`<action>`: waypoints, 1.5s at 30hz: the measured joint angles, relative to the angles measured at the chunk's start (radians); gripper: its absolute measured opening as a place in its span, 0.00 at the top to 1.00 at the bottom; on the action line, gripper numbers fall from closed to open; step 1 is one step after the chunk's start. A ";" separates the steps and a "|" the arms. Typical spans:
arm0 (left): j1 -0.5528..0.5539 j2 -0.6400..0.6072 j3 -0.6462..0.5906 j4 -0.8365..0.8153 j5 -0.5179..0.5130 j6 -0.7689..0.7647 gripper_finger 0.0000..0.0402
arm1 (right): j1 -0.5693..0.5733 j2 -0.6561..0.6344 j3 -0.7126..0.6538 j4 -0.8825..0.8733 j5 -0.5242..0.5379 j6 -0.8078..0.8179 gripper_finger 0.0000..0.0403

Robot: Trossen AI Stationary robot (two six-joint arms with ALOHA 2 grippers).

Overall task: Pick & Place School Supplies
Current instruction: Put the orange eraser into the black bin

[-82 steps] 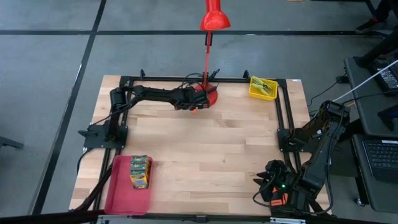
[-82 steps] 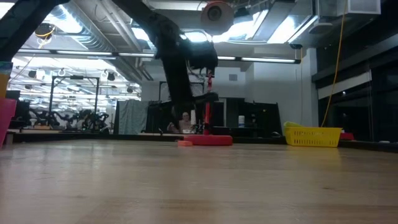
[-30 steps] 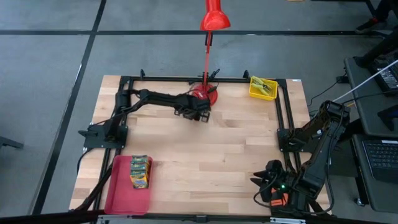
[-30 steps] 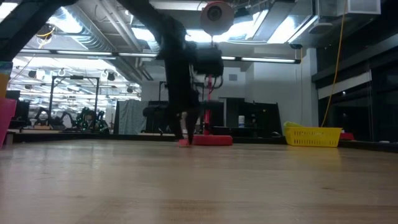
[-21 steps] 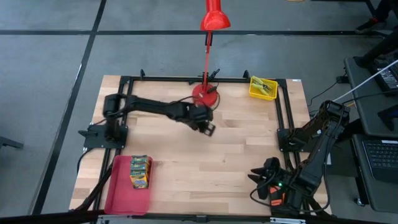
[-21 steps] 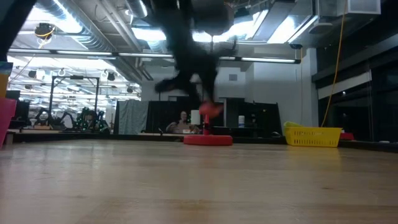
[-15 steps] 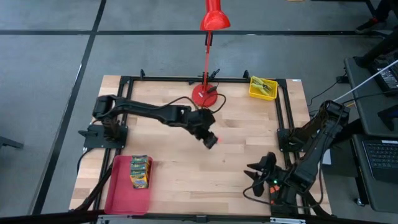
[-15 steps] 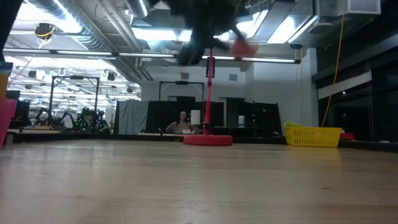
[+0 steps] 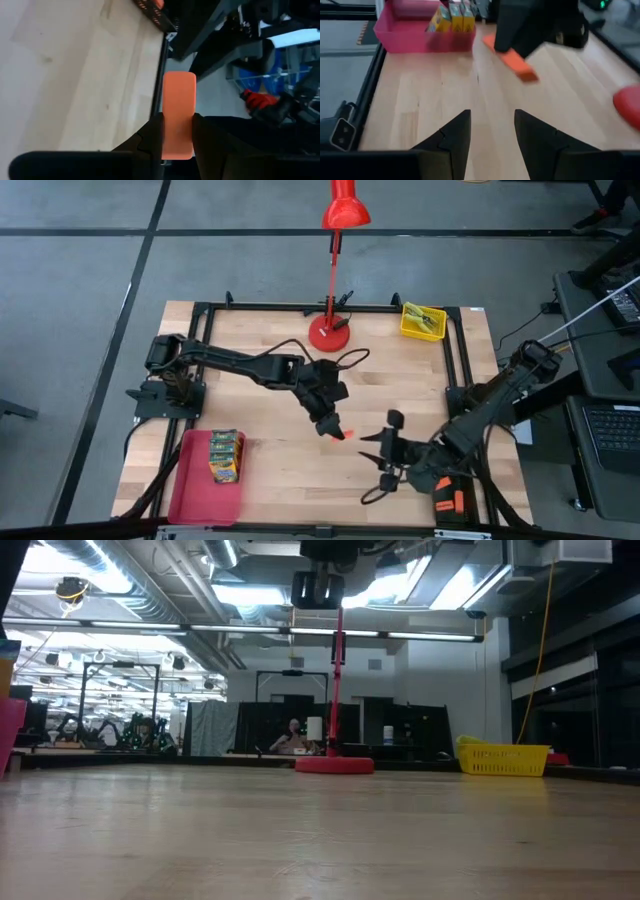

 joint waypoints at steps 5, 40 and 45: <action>-0.011 -0.001 0.000 0.002 0.013 -0.016 0.79 | -0.045 0.000 0.003 0.054 -0.046 -0.128 0.61; -0.037 -0.001 0.001 0.100 0.008 -0.030 0.78 | -0.140 0.000 0.034 0.163 -0.222 -0.317 0.92; -0.028 -0.021 0.005 -0.093 -0.019 0.124 0.70 | -0.128 0.001 0.033 0.119 -0.239 -0.227 0.92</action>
